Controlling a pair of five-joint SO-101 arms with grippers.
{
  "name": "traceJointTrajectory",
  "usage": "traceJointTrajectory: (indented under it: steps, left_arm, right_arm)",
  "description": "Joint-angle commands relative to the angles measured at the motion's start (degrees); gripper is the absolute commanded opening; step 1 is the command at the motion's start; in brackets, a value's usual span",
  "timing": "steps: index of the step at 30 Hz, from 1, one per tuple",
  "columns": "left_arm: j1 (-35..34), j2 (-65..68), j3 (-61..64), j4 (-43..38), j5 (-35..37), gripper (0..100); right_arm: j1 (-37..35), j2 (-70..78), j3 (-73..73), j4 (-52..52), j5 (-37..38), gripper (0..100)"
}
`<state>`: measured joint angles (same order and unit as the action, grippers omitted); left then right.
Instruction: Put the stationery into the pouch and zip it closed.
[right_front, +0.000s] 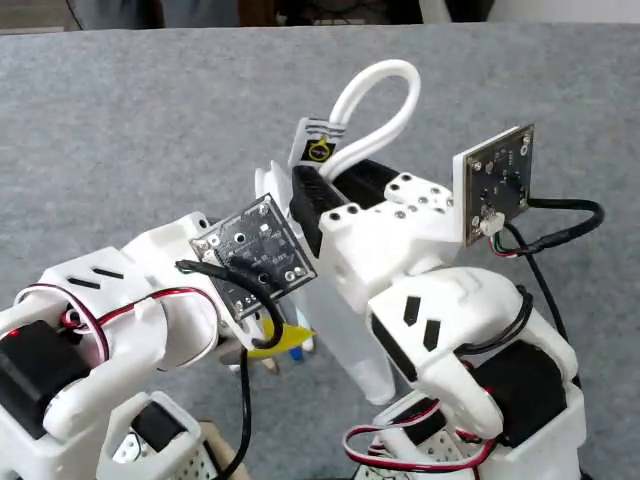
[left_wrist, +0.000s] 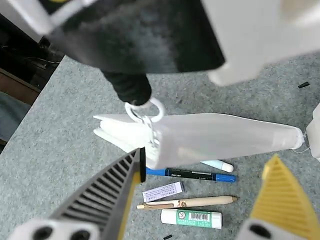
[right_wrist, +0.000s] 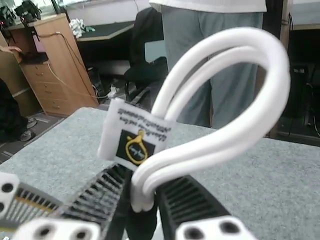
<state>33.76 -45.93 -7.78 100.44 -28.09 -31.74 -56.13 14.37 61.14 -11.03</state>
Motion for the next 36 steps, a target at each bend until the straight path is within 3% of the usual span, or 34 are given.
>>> traceJointTrajectory:
  steps: [1,12,24,36]
  left_arm:
    - [0.9,-0.4,-0.3,0.2,-0.4,37]
    - [1.0,-0.4,1.3,0.3,-0.1,37]
    - [1.0,-0.4,1.5,0.3,4.8,37]
    - [1.0,-5.7,8.9,-0.1,7.7,37]
  right_arm:
    - [0.6,-0.7,-1.0,0.4,0.0,1.2]
    - [0.5,-0.7,-1.3,3.5,0.0,1.2]
    - [0.5,-3.1,-1.3,3.4,-0.3,1.2]
    - [0.4,-3.1,-0.9,3.5,-0.4,1.2]
